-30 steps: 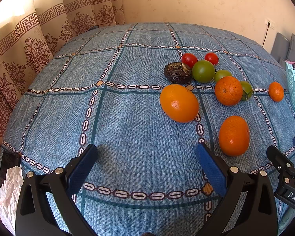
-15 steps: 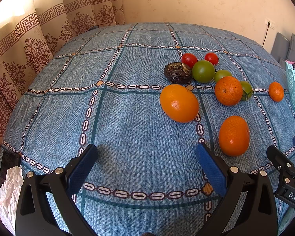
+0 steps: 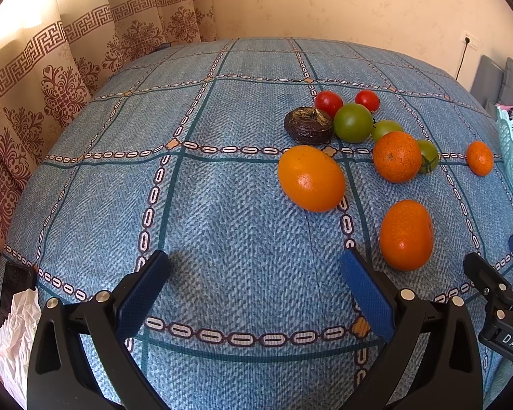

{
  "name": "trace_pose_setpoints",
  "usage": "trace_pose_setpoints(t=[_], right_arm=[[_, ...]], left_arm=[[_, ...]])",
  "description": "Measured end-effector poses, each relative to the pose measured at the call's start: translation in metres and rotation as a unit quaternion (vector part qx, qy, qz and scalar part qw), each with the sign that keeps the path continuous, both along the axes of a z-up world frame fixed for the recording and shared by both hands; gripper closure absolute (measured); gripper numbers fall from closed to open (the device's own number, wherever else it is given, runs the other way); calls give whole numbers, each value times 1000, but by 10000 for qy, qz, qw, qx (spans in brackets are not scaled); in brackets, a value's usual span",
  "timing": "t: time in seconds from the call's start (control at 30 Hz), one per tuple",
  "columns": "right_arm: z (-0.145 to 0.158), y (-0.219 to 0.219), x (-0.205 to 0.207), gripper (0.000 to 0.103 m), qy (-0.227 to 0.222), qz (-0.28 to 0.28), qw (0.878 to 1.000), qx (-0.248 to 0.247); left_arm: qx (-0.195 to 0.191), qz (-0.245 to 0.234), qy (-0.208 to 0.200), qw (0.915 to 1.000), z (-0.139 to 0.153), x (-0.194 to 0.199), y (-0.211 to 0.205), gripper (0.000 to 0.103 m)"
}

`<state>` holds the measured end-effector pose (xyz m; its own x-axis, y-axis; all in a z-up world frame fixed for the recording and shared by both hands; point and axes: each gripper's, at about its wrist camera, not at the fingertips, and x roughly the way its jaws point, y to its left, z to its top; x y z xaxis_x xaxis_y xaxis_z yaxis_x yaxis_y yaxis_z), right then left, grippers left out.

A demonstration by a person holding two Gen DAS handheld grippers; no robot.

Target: Organize fruits

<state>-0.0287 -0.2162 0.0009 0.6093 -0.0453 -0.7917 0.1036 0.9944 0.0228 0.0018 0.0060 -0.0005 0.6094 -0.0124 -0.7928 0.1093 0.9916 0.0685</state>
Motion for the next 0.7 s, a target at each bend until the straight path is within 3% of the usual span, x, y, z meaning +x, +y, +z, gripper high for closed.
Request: trace_pose_setpoints(t=[0.33, 0.5, 0.7], right_arm=[[14, 6, -12, 2, -309, 370, 9986, 230], [23, 29, -9, 2, -399, 814, 9938, 643], [28, 67, 2, 8, -416, 1273, 9896, 534]], left_arm=[[-346, -148, -18, 9993, 8, -8, 16, 5], [-280, 3, -163, 9995, 15, -10, 30, 5], [-99, 205, -379, 9990, 25, -11, 46, 5]])
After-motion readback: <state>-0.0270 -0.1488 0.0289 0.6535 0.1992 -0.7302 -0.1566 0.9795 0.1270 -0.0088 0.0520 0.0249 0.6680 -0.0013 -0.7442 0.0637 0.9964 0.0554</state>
